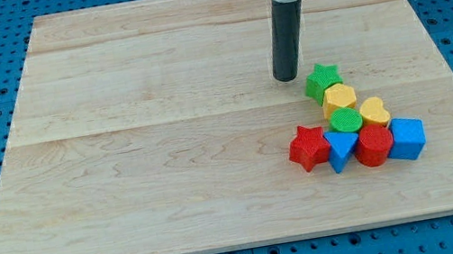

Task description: Slide the green star into the green circle

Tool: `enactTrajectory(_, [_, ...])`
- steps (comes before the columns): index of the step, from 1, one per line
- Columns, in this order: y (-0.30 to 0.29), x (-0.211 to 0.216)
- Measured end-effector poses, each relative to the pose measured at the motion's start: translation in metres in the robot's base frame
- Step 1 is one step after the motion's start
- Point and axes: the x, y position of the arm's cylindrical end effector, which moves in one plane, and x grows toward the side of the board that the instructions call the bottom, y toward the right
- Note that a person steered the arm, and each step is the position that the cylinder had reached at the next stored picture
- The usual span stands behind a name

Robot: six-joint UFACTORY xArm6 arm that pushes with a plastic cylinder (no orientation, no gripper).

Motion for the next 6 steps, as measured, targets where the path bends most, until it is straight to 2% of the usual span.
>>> enactTrajectory(3, [0.009, 0.003])
enactTrajectory(4, [0.052, -0.015])
enactTrajectory(5, [0.086, 0.012])
enactTrajectory(6, [0.023, 0.023])
